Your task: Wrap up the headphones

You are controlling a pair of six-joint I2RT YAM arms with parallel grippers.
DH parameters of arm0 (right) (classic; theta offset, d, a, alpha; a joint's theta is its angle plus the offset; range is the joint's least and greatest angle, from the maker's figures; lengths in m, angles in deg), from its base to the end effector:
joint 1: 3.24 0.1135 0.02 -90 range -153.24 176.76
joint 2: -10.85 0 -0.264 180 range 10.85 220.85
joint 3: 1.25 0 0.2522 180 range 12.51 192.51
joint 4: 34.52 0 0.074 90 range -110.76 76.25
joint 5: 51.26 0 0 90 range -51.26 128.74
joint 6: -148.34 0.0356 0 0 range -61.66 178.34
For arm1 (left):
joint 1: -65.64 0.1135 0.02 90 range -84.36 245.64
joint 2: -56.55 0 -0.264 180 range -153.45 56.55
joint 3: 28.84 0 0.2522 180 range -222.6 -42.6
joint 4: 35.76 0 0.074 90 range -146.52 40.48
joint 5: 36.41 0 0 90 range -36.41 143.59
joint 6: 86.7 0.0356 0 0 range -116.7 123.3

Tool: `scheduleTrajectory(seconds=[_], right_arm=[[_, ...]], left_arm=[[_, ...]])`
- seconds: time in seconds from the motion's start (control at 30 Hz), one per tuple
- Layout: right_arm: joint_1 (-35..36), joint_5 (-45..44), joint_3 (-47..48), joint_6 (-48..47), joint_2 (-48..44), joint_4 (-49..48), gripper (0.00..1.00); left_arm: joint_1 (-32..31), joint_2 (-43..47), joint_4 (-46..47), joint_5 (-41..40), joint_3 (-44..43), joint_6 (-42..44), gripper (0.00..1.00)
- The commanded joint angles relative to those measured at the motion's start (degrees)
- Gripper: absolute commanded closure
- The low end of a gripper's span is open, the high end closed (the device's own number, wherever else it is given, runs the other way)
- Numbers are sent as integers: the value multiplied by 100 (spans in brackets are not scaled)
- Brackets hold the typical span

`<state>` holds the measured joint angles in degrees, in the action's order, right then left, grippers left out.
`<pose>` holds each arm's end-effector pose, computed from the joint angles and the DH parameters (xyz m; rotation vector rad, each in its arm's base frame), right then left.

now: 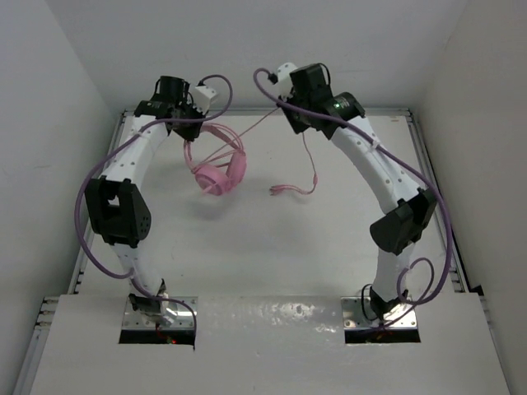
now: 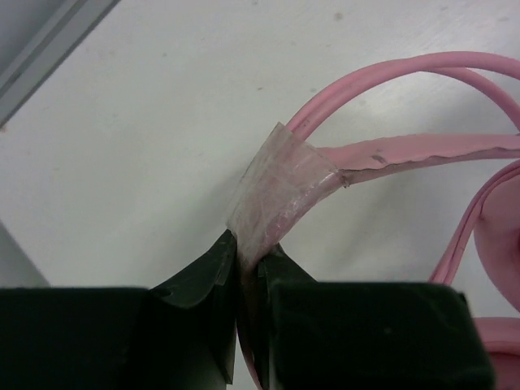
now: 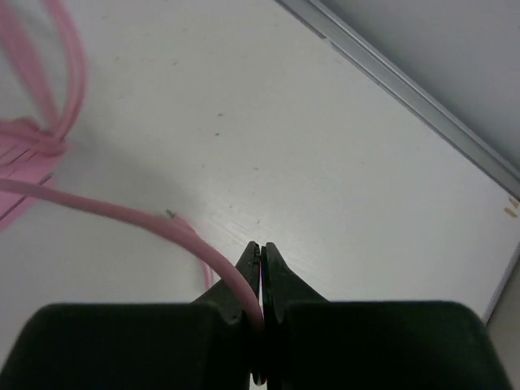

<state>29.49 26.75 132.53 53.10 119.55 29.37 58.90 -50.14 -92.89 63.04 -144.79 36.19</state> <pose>0.3555 0.2197 0.4023 -0.6188 2.1433 0.0263 0.4144 -0.0549 0.3260 0.8818 2.2229 0.0158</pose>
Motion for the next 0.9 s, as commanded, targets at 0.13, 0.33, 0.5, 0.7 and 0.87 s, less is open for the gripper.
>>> scheduleTrajectory(seconds=[0.13, 0.33, 0.5, 0.7, 0.87], right_arm=[[-1075, 592, 30, 1173, 634, -1240, 100], [-1733, 1092, -346, 2121, 1030, -2006, 100], [-1946, 2400, -2068, 3203, 574, -4301, 90], [-1788, 4548, -3442, 4899, 1134, -7698, 39], [-1472, 3366, -2977, 4280, 1706, -7186, 35]], left_arm=[[-126, 500, -1145, 1759, -1170, -494, 100], [-134, 641, -1270, 2008, -1908, -1229, 100], [146, 589, -709, 2182, -2348, -2337, 100], [86, 395, -103, 2414, -3421, -3700, 100], [59, 211, -145, 2148, -4221, -4123, 100]])
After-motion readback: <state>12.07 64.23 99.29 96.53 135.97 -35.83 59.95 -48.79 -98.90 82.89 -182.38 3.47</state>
